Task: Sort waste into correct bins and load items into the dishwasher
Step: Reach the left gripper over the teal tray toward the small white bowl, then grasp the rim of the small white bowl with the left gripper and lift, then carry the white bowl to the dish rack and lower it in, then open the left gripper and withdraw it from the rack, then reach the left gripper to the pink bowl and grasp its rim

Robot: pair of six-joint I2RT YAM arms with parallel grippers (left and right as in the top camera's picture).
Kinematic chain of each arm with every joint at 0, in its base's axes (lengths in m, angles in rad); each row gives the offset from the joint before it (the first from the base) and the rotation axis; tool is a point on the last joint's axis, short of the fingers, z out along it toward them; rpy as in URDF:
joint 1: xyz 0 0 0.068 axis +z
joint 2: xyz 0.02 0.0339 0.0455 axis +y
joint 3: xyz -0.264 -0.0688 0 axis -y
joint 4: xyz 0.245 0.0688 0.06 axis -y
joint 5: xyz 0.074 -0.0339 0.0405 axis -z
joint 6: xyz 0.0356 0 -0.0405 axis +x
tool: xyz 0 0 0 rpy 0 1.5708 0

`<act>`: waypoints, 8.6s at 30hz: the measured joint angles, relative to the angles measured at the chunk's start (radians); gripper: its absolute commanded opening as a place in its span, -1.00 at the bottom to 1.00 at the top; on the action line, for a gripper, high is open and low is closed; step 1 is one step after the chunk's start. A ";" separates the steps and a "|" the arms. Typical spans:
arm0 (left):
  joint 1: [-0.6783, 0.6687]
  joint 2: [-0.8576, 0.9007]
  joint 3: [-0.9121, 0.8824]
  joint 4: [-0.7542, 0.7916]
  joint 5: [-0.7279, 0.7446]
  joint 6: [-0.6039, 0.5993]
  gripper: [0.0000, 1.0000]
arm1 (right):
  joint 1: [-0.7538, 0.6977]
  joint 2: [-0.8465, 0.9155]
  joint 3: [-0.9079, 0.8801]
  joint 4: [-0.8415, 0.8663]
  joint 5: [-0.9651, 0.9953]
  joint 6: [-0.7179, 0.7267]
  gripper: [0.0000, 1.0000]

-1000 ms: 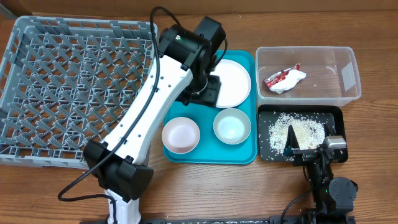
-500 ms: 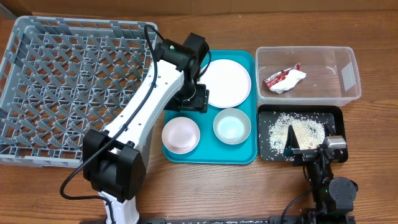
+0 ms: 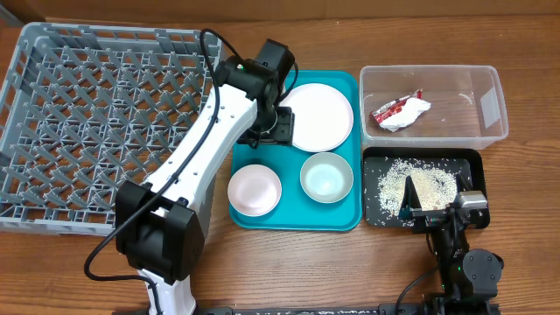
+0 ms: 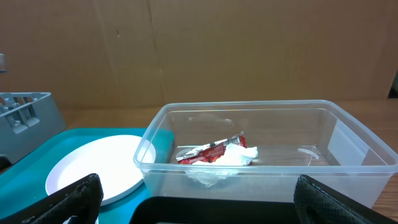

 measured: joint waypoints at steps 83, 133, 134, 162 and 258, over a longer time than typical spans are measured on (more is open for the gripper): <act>0.102 -0.080 0.304 -0.401 -0.716 -0.110 -0.92 | 0.000 0.000 0.000 0.000 0.000 0.000 1.00; 0.160 -0.069 -0.312 0.267 -1.295 -0.045 -0.85 | 0.000 0.000 0.000 0.000 0.000 0.000 1.00; 0.160 -0.069 -0.312 0.267 -1.306 -0.039 -0.85 | 0.000 0.000 0.000 0.000 0.000 0.000 1.00; 0.160 -0.069 -0.324 0.562 -1.263 0.454 -0.92 | 0.000 0.000 0.000 0.000 0.000 0.000 1.00; -0.032 -0.234 -0.387 0.595 -1.025 0.615 0.47 | 0.000 0.000 0.000 0.000 0.000 0.000 1.00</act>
